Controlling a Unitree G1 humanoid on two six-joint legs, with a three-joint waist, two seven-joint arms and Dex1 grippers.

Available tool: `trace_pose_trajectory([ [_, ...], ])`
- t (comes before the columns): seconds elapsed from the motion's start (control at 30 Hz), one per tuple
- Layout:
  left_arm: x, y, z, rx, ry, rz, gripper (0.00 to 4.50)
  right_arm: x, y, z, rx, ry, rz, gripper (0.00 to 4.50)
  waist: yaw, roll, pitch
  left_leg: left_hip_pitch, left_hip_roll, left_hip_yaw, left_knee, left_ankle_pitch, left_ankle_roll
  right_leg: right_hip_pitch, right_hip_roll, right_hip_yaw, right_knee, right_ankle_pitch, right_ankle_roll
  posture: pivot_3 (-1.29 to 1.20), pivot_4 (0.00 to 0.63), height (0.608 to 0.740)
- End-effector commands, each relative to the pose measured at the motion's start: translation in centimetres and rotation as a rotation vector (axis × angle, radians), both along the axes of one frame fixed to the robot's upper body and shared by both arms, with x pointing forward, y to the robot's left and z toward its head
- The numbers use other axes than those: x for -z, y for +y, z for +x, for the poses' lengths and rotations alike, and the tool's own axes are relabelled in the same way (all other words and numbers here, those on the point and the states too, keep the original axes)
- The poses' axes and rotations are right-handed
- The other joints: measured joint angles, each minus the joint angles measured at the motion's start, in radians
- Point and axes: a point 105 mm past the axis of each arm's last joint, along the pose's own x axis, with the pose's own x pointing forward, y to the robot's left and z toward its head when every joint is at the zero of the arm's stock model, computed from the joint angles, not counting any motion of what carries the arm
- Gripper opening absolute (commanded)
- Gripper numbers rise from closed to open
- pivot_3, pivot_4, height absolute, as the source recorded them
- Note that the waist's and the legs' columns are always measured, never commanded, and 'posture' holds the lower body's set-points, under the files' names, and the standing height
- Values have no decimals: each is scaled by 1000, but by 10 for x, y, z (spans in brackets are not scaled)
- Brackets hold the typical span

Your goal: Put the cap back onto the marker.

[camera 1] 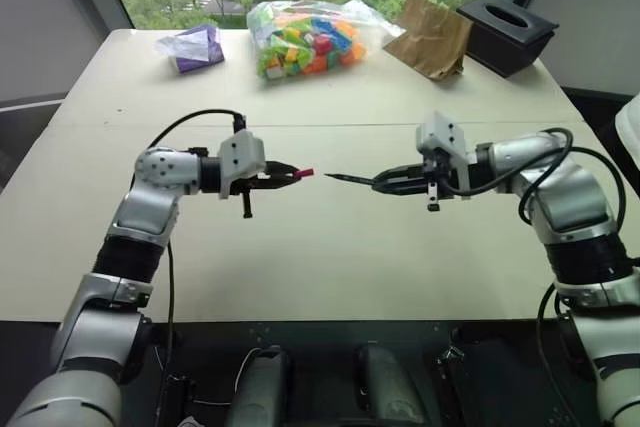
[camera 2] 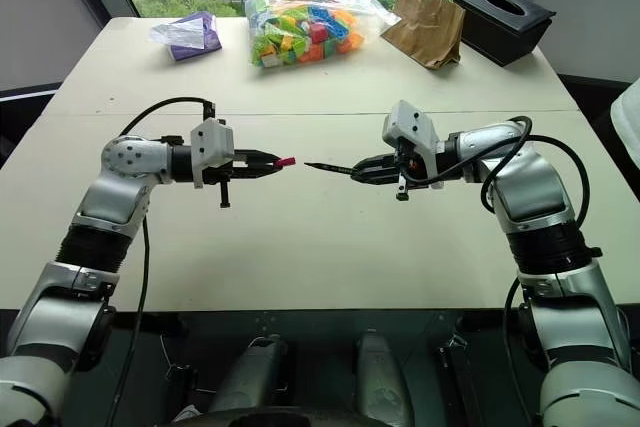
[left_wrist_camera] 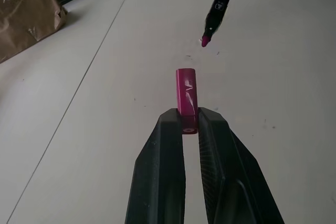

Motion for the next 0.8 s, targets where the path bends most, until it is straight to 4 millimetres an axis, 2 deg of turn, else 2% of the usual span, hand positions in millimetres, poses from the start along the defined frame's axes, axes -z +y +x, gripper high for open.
trace_pose_trajectory([
  [0.03, -16, -9, -4, 48, -62, -9, 0, -14, 8, -5, -44, -48, 14, 39, 0, 0, 0, 0, 0, 0, 0, 0, 0, 0, 0, 0, 0, 0, 0, 0, 150, 740],
  [0.3, -13, -17, -10, 101, -54, 5, 0, -13, 8, -4, -40, -50, 11, 39, 0, 0, 0, 0, 0, 0, 0, 0, 0, 0, 0, 0, 0, 0, 0, 0, 150, 740],
  [0.8, -5, -9, -10, 85, -45, 43, 0, -17, -10, 0, 9, -62, -20, 39, 0, 0, 0, 0, 0, 0, 0, 0, 0, 0, 0, 0, 0, 0, 0, 0, 150, 740],
])
